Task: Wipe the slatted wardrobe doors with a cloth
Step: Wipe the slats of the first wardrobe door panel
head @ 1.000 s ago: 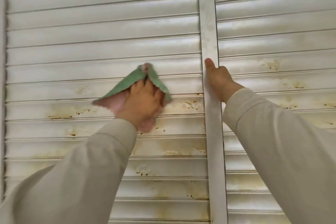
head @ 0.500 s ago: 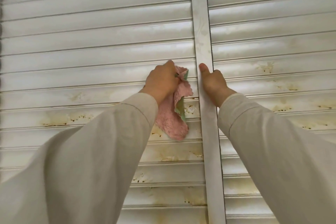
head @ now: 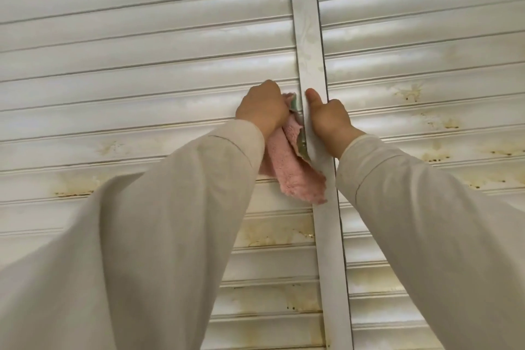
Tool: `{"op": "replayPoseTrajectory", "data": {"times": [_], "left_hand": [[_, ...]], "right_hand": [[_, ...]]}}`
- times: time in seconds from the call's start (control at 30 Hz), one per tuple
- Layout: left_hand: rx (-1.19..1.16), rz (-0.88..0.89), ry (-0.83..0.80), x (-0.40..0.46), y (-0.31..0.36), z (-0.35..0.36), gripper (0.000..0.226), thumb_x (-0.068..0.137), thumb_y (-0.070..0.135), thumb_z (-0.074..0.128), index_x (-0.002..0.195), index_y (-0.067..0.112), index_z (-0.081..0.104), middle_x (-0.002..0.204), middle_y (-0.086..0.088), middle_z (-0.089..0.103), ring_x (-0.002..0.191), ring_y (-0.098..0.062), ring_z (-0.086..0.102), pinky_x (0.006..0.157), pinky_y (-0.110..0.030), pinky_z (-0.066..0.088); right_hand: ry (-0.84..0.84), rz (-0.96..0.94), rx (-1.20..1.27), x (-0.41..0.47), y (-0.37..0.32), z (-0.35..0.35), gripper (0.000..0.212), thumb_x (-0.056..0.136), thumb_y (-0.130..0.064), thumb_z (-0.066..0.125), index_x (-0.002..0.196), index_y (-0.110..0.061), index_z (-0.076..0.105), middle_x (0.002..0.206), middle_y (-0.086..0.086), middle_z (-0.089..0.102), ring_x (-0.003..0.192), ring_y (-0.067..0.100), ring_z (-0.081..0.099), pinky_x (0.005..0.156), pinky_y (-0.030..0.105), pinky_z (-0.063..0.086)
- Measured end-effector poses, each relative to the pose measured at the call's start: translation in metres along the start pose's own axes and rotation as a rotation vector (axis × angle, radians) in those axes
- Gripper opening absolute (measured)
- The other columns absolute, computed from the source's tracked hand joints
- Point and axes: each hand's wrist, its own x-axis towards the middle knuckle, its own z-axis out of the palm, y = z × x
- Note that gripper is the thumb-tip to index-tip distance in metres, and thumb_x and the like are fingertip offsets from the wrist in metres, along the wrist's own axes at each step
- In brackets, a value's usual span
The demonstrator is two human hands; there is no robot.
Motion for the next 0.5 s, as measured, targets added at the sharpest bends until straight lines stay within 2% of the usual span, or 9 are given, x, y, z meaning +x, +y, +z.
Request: {"op": "replayPoseTrajectory", "data": {"times": [0.07, 0.13, 0.2, 0.27, 0.33, 0.4, 0.43, 0.5], "left_hand": [[0.032, -0.043, 0.031, 0.000, -0.031, -0.011, 0.025, 0.097, 0.032, 0.056, 0.104, 0.009, 0.058, 0.119, -0.021, 0.063, 0.112, -0.038, 0.059, 0.082, -0.035, 0.044], [0.075, -0.124, 0.067, -0.002, -0.073, -0.033, 0.032, 0.096, 0.032, 0.058, 0.108, 0.003, 0.059, 0.121, -0.025, 0.062, 0.114, -0.040, 0.059, 0.079, -0.034, 0.042], [0.075, -0.245, 0.099, -0.006, -0.116, -0.059, 0.041, 0.095, 0.039, 0.060, 0.108, 0.000, 0.059, 0.118, -0.026, 0.063, 0.112, -0.041, 0.059, 0.079, -0.035, 0.043], [0.031, -0.351, 0.090, -0.014, -0.144, -0.078, 0.049, 0.090, 0.049, 0.065, 0.100, 0.002, 0.059, 0.105, -0.021, 0.066, 0.101, -0.039, 0.062, 0.076, -0.035, 0.046], [-0.073, -0.405, 0.069, -0.018, -0.148, -0.082, 0.045, 0.083, 0.048, 0.071, 0.085, 0.004, 0.060, 0.082, -0.011, 0.069, 0.082, -0.032, 0.067, 0.065, -0.031, 0.050], [-0.236, -0.387, 0.062, -0.019, -0.131, -0.068, 0.028, 0.084, 0.029, 0.069, 0.078, 0.003, 0.062, 0.068, -0.009, 0.070, 0.066, -0.025, 0.071, 0.052, -0.023, 0.051], [-0.262, -0.347, 0.050, -0.017, -0.118, -0.059, 0.026, 0.086, 0.026, 0.068, 0.079, 0.002, 0.061, 0.072, -0.014, 0.071, 0.065, -0.025, 0.070, 0.051, -0.023, 0.050], [-0.222, -0.253, 0.029, -0.007, -0.090, -0.040, 0.035, 0.090, 0.038, 0.065, 0.086, 0.003, 0.059, 0.093, -0.021, 0.071, 0.080, -0.033, 0.070, 0.058, -0.031, 0.051]], "right_hand": [[-0.011, 0.012, 0.017, -0.002, 0.000, 0.000, 0.080, 0.096, -0.061, 0.046, 0.148, -0.003, 0.033, 0.150, 0.014, 0.042, 0.137, 0.032, 0.041, 0.105, 0.033, 0.033], [-0.011, 0.018, 0.041, -0.004, 0.000, 0.001, 0.080, 0.096, -0.062, 0.046, 0.150, -0.005, 0.031, 0.152, 0.013, 0.040, 0.137, 0.032, 0.039, 0.106, 0.034, 0.033], [-0.013, 0.025, 0.056, -0.007, -0.002, 0.003, 0.081, 0.095, -0.063, 0.045, 0.151, -0.006, 0.028, 0.152, 0.012, 0.039, 0.138, 0.032, 0.039, 0.107, 0.036, 0.032], [-0.029, 0.035, 0.064, -0.009, -0.004, 0.005, 0.082, 0.095, -0.063, 0.044, 0.153, -0.008, 0.025, 0.153, 0.011, 0.038, 0.139, 0.032, 0.037, 0.109, 0.037, 0.031], [-0.050, 0.041, 0.073, -0.009, -0.004, 0.005, 0.082, 0.096, -0.063, 0.044, 0.153, -0.008, 0.024, 0.154, 0.011, 0.037, 0.140, 0.033, 0.036, 0.109, 0.038, 0.031], [-0.074, 0.044, 0.071, -0.007, -0.003, 0.002, 0.080, 0.096, -0.063, 0.042, 0.153, -0.008, 0.025, 0.153, 0.011, 0.038, 0.138, 0.033, 0.038, 0.107, 0.039, 0.032], [-0.085, 0.044, 0.070, -0.006, -0.003, 0.000, 0.079, 0.097, -0.062, 0.042, 0.152, -0.008, 0.025, 0.152, 0.010, 0.038, 0.137, 0.033, 0.038, 0.106, 0.038, 0.033], [-0.097, 0.039, 0.070, -0.006, -0.002, -0.002, 0.078, 0.097, -0.061, 0.042, 0.152, -0.009, 0.025, 0.153, 0.010, 0.038, 0.138, 0.032, 0.038, 0.106, 0.038, 0.033]]}}
